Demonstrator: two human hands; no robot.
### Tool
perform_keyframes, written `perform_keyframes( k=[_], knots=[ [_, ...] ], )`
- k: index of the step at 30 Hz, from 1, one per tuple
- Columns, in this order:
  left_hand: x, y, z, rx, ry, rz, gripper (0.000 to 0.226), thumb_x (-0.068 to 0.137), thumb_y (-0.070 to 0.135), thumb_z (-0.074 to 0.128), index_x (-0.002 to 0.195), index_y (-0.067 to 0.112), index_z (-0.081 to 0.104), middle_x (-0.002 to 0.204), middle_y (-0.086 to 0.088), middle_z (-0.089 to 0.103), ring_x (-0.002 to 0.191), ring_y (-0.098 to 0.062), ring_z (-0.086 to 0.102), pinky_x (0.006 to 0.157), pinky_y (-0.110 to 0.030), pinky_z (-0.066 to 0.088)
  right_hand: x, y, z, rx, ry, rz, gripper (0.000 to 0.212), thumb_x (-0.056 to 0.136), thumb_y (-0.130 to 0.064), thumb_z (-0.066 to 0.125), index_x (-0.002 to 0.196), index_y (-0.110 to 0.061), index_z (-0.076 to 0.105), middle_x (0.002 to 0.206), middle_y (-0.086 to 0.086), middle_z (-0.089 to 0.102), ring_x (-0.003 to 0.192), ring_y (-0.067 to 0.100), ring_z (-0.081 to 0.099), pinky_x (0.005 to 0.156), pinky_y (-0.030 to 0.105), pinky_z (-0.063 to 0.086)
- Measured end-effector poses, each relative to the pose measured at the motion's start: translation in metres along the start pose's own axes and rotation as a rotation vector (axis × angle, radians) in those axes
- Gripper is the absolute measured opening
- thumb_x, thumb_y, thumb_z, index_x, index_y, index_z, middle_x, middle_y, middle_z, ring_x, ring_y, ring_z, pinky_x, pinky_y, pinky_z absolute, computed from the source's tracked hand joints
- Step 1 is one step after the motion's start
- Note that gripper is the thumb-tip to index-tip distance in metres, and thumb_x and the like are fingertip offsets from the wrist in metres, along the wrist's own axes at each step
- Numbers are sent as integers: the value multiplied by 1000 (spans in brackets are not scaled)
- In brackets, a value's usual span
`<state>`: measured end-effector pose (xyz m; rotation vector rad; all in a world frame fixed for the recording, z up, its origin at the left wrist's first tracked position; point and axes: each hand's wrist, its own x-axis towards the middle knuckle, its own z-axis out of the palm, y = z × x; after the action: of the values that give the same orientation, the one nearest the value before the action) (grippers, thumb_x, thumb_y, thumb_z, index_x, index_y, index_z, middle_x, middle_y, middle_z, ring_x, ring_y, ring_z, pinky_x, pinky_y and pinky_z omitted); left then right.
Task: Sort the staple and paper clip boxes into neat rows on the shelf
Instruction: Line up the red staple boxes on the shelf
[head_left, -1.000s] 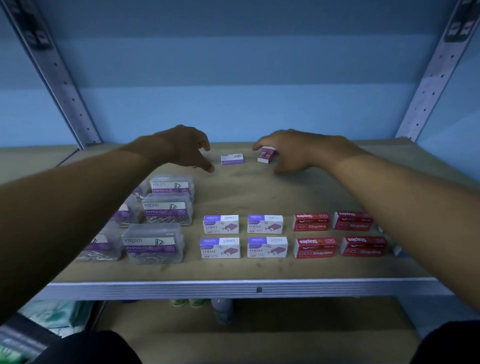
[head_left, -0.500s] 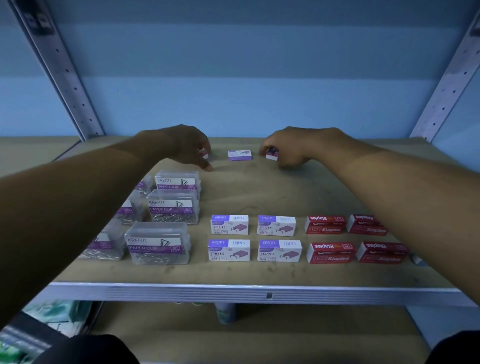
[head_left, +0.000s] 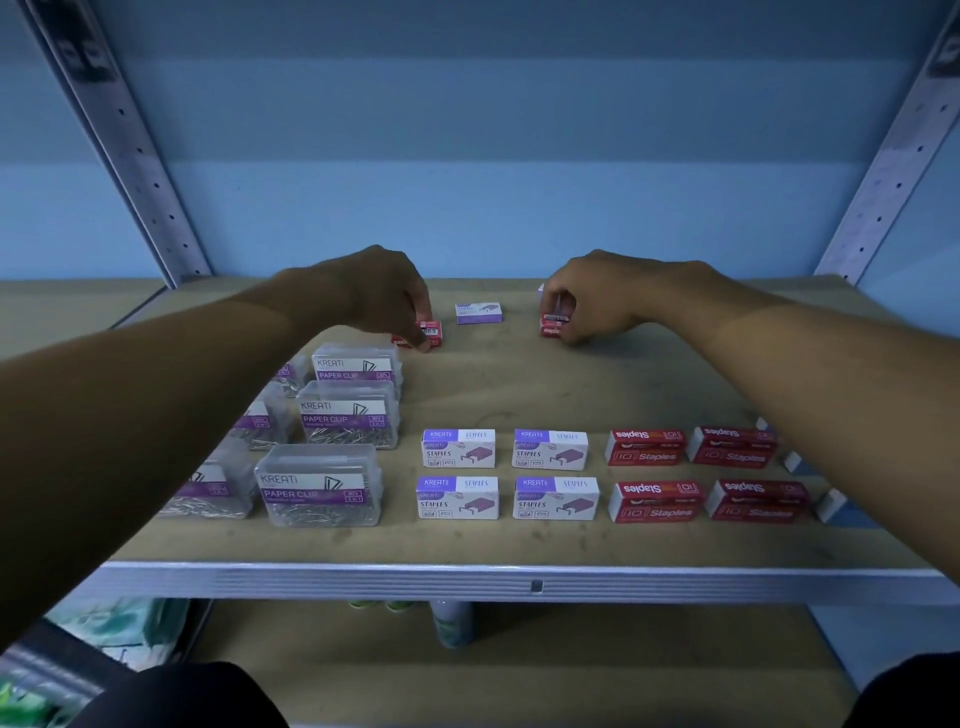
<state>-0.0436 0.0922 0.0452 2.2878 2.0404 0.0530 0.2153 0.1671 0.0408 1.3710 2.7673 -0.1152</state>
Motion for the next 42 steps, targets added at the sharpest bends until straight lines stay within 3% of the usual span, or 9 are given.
perform_keyframes(
  k=[6, 9, 18, 27, 30, 34, 35, 38, 42],
  knots=[
    [-9, 17, -6, -33, -47, 61, 31, 81, 52, 71, 96, 26, 78, 89, 8, 75, 86, -13, 67, 86, -33, 54, -17, -1, -4, 170, -32, -50, 19, 85, -32, 70, 103, -36, 74, 99, -18, 68, 88, -2, 59, 74, 25, 44],
    [-10, 23, -8, -8, -59, 85, 21, 87, 40, 68, 95, 24, 79, 76, 10, 74, 72, -7, 69, 81, -30, 57, -20, -2, -7, 177, -32, -65, 21, 87, -25, 66, 103, -33, 78, 91, -22, 70, 84, -1, 63, 71, 23, 43],
    [-12, 29, -8, -51, -114, 139, 21, 96, 23, 58, 107, 20, 76, 100, 3, 74, 70, -1, 66, 83, -27, 55, -30, -5, -10, 193, -18, -74, 25, 86, -20, 68, 103, -32, 79, 85, -22, 70, 80, 0, 63, 69, 22, 44],
    [-15, 29, -5, -81, -104, 115, 18, 95, 24, 60, 102, 24, 77, 93, 2, 76, 71, -8, 70, 82, -31, 57, -32, -1, -3, 218, 6, -75, 26, 79, -22, 81, 103, -33, 78, 90, -16, 71, 88, 9, 68, 73, 25, 49],
    [-16, 28, -4, -82, -88, 116, 17, 94, 23, 61, 101, 24, 77, 92, 2, 76, 70, -8, 69, 84, -35, 57, -39, -3, -2, 239, -21, -105, 29, 84, -21, 79, 111, -32, 77, 102, -13, 73, 94, 9, 67, 80, 24, 50],
    [-18, 29, -4, -99, -98, 123, 17, 93, 24, 62, 98, 26, 78, 90, 3, 77, 69, -8, 70, 84, -34, 58, -44, -10, -8, 246, -21, -133, 35, 95, -16, 62, 123, -36, 72, 97, -28, 56, 90, -5, 56, 77, 8, 38],
    [-19, 31, -4, -103, -101, 128, 17, 94, 23, 61, 100, 25, 78, 91, 3, 76, 70, -8, 70, 84, -33, 57, -45, -12, -10, 246, -21, -130, 40, 95, -15, 61, 126, -38, 70, 100, -26, 55, 93, -3, 56, 79, 9, 38],
    [-20, 36, -5, -120, -111, 130, 19, 95, 21, 59, 100, 23, 77, 93, 1, 77, 70, -9, 70, 84, -30, 57, -44, -15, -17, 278, -15, -134, 49, 87, -19, 70, 130, -43, 63, 114, -7, 61, 98, 18, 62, 89, 31, 49],
    [-23, 41, -4, -170, -144, 126, 18, 92, 21, 61, 95, 26, 78, 87, -2, 77, 73, -20, 74, 84, -33, 58, -43, -22, -20, 361, -4, -111, 43, 81, -16, 77, 120, -31, 64, 103, -4, 66, 87, 16, 63, 75, 31, 50]
  ],
)
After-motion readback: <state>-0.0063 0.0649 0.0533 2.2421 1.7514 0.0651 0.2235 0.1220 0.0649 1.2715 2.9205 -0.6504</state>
